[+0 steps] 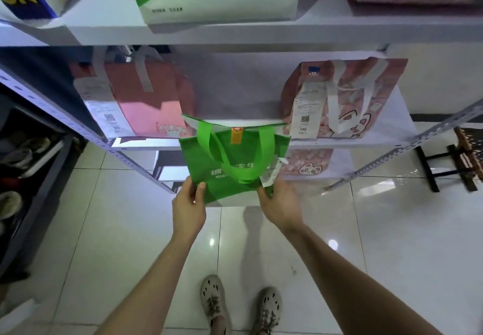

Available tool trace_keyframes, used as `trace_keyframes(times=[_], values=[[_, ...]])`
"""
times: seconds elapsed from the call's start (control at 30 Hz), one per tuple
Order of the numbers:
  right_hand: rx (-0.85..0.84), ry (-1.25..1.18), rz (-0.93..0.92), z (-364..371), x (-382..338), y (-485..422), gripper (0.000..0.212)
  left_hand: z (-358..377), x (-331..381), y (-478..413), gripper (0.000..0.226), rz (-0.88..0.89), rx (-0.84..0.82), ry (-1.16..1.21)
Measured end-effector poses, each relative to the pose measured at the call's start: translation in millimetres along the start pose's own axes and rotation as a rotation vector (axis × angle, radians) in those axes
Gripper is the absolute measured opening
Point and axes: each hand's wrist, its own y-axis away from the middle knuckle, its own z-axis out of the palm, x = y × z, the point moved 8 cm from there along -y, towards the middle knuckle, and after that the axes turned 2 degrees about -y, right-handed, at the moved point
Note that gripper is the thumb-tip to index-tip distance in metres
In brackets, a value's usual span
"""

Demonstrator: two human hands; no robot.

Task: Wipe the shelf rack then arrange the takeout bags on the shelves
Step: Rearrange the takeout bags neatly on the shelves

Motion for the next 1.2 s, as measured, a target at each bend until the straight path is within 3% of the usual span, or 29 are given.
trace_keyframes(times=[0.1,0.23,0.5,0.67,0.87,1.03,1.2], values=[[-0.131,0.039,-0.009,30,18,25,0.007,-9,-33,40,0.012,-0.026,0.014,-0.109],[-0.286,0.12,-0.034,70,25,38,0.031,-12,-77,58,0.014,-0.091,-0.013,-0.217],[-0.402,0.193,0.076,162,54,16,0.048,-4,-176,25,0.011,-0.199,-0.047,-0.205],[-0.53,0.244,0.061,244,80,-20,0.046,16,-248,-26,0.016,-0.198,-0.112,-0.243],[-0.381,0.207,-0.083,302,78,-96,0.032,25,-285,-113,0.03,-0.078,0.04,-0.208],[-0.247,0.092,-0.149,322,74,-156,0.033,37,-279,-177,0.025,0.037,0.132,-0.168],[-0.122,-0.027,-0.152,338,80,-218,0.011,44,-270,-230,0.016,0.273,0.27,-0.183]])
